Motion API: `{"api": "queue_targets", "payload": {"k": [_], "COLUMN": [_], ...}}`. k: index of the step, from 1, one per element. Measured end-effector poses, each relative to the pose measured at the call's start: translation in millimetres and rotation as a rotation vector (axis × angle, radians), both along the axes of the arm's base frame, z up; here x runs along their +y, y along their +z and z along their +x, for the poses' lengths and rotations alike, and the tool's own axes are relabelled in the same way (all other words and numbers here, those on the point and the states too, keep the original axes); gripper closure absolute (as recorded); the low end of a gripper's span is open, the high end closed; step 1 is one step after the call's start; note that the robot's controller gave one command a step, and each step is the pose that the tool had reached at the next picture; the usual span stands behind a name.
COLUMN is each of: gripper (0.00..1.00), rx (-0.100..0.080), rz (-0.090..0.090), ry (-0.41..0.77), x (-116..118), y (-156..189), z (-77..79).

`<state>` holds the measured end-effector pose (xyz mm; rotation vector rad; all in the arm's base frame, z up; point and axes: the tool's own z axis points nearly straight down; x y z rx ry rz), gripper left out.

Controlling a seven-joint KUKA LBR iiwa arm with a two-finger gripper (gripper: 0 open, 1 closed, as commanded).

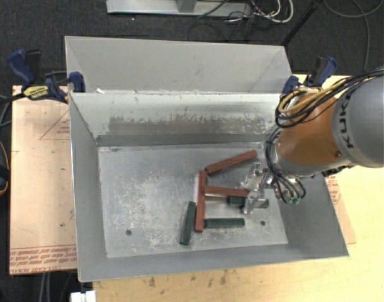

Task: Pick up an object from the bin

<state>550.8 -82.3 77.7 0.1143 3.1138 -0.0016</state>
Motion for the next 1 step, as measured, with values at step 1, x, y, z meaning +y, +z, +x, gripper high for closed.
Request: {"api": "queue_targets", "payload": {"k": [1], "gripper": [1.0], "rx": [0.015], "rz": [0.001], "ry": [0.085], "x": [34.6], "y": [170.7], "z": [3.9]}}
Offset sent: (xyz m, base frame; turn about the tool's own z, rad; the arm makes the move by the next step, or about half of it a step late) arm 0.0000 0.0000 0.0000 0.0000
